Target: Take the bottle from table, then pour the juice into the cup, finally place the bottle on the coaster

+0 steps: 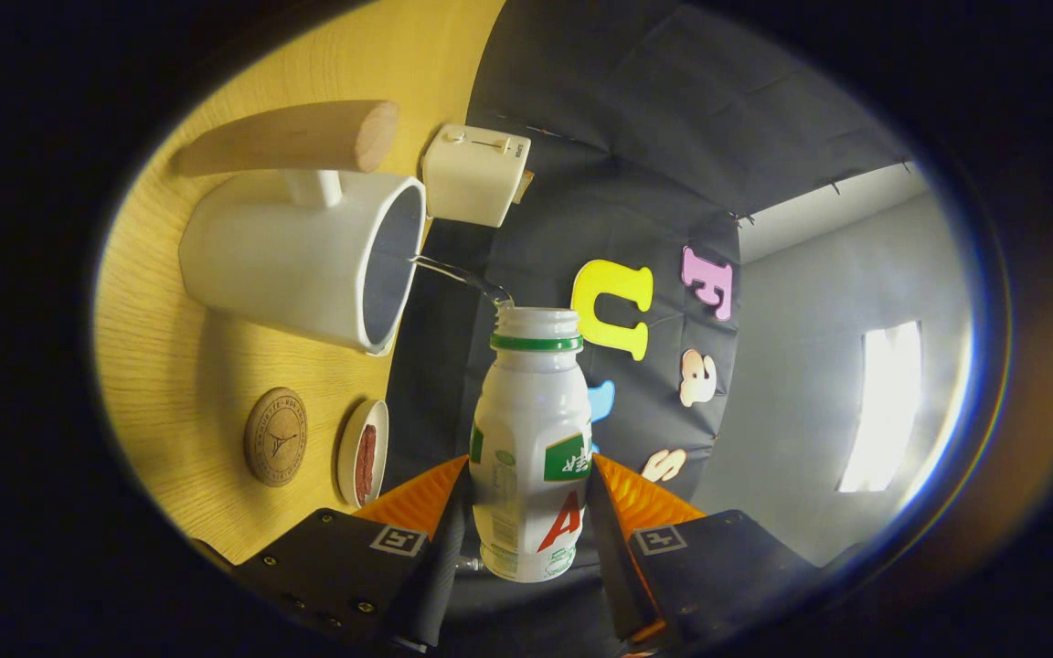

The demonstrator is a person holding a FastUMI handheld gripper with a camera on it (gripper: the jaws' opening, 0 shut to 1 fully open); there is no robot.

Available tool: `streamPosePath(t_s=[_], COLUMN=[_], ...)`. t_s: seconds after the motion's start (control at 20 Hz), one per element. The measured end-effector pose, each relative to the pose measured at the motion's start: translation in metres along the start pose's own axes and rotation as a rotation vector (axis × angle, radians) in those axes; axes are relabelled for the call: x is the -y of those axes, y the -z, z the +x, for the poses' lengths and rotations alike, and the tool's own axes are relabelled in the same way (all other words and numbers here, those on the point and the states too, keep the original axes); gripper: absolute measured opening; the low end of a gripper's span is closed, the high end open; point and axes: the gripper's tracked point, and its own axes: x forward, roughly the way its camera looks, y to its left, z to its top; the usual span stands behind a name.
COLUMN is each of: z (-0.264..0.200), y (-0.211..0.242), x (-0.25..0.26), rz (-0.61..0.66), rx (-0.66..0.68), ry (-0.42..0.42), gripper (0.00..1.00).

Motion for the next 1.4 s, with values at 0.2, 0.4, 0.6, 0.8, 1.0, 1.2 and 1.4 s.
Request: streamPosePath(t_s=[0.2,0.4,0.6,0.8,1.0,1.2,1.4], z=[0.0008,-0.0002,-0.0008,-0.0005,-0.0007,-0.0001,-0.0019], y=[0.0042,0.0021,0.0012,0.0017,0.0014,0.0015,-0.0013], x=[0.0004,0.0023,0.0002,0.0004,0.0017,0.003,0.0032], rz=[0.006,0.0,-0.02,-0.029,-0.053,-0.074,-0.086], rx=[-0.013,-0.01,-0.001,-0.004,0.002,0.017,0.04], ry=[-0.033,-0.017,-0.013,-0.02,-0.015,0.0,0.033], gripper=[0.68,0.68,0.68,0.68,0.68,0.68,0.68])
